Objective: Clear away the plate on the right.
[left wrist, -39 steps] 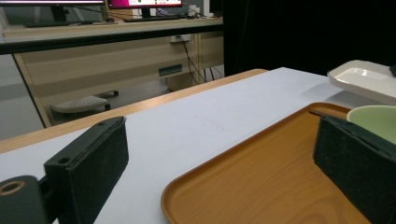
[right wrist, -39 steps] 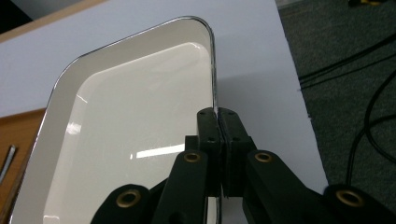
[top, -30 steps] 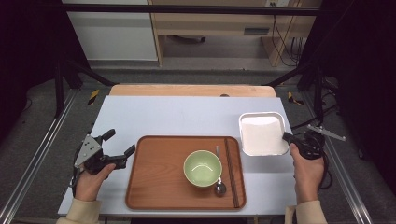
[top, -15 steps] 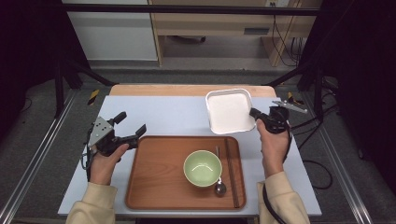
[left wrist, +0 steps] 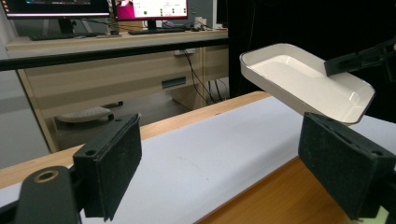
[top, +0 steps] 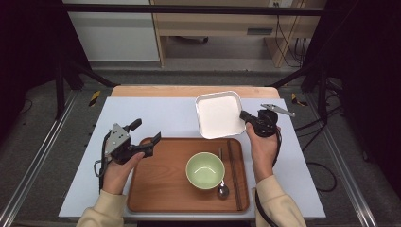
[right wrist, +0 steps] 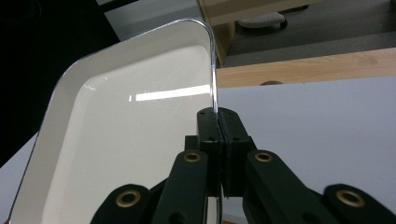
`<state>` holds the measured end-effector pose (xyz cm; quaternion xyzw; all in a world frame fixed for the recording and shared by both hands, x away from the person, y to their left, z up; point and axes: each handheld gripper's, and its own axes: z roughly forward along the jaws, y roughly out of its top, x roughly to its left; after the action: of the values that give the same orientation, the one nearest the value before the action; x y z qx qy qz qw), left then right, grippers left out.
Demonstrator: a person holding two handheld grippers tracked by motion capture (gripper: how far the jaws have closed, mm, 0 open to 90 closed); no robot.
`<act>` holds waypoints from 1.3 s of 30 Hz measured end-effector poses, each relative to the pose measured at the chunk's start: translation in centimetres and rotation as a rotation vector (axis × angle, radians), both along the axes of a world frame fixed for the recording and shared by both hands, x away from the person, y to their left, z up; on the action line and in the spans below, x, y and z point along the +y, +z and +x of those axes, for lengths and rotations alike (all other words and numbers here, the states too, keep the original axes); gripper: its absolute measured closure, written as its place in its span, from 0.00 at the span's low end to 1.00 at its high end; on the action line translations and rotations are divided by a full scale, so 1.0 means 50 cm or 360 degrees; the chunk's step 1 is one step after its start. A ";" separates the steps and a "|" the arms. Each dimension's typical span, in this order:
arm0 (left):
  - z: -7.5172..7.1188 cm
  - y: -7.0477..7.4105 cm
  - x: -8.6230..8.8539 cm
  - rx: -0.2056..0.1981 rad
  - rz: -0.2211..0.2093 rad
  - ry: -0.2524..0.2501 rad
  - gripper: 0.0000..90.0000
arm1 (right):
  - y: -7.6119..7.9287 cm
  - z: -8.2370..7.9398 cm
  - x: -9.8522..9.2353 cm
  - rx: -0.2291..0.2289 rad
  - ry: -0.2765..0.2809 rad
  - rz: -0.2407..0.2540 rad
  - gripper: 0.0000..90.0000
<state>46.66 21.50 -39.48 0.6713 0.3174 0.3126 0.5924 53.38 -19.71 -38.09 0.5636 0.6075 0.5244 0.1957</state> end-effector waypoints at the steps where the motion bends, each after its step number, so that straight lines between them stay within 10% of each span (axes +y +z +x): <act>1: -0.001 0.001 -0.004 -0.0006 0.0009 -0.0007 0.15 | 0.000 -0.001 0.002 -0.0004 0.0008 0.0004 0.99; 16: -0.016 0.024 -0.061 -0.0020 0.0054 -0.0063 0.16 | 0.003 -0.009 0.057 -0.0055 0.0057 -0.0059 0.99; 39: 0.061 0.062 -0.203 0.0058 0.0073 0.0050 0.25 | -0.005 -0.012 0.046 -0.0072 -0.0014 -0.0052 0.99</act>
<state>49.73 11.34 -36.39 0.6853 0.3315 0.3167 0.5658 52.78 -17.43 -38.35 0.5509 0.6091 0.5261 0.2209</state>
